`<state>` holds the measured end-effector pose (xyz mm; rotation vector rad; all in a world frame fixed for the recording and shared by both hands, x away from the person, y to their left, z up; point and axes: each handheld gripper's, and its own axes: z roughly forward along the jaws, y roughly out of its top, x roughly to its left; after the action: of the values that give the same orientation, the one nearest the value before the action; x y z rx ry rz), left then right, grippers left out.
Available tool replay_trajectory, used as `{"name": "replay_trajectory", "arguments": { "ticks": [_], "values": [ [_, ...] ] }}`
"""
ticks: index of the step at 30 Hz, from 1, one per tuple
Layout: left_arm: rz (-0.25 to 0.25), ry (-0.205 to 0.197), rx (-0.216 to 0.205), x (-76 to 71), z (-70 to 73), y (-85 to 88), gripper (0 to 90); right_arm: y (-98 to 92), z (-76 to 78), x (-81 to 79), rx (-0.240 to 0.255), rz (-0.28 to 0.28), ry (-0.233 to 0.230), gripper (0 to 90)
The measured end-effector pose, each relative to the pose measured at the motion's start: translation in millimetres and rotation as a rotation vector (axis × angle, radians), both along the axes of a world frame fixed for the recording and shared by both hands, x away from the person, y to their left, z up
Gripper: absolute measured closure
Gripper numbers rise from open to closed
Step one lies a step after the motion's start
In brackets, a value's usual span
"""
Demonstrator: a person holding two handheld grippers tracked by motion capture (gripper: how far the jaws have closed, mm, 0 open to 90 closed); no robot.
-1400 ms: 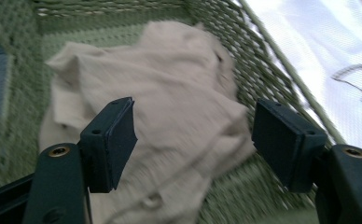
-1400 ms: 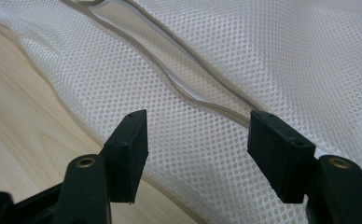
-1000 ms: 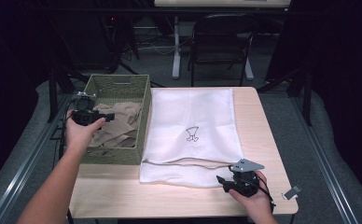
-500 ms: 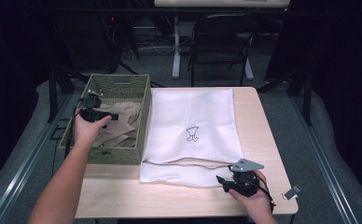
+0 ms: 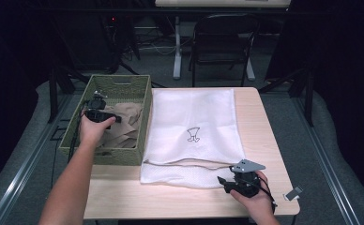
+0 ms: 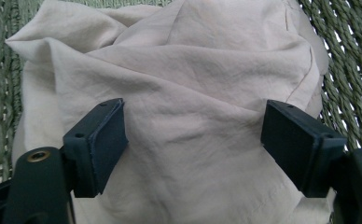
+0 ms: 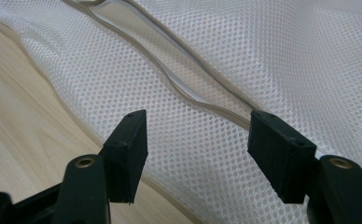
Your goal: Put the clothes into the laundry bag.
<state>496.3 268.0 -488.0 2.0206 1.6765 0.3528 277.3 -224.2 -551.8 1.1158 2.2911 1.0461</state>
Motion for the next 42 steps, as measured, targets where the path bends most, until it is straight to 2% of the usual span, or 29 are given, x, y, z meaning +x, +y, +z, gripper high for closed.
{"name": "replay_trajectory", "arguments": {
  "ticks": [4,10,14,30,42],
  "values": [
    [0.014,0.019,0.003,4.8,-5.3,-4.9,15.8,0.3,-0.2,0.2,-0.001,-0.001,0.006,37.5],
    [0.044,0.032,0.0,11.1,-10.5,-9.0,12.8,0.7,-0.2,0.2,-0.001,0.003,0.005,37.4],
    [0.027,0.068,0.043,17.2,-9.8,-17.3,7.4,0.7,-0.5,0.7,0.004,0.004,0.004,37.4],
    [0.084,0.071,0.108,28.5,-25.7,-26.7,0.1,0.9,-0.1,0.7,0.0,0.012,0.006,36.9],
    [0.126,0.079,0.117,31.8,-28.8,-24.4,0.0,1.2,-0.1,0.4,-0.001,0.014,0.008,36.3]
  ]
}}
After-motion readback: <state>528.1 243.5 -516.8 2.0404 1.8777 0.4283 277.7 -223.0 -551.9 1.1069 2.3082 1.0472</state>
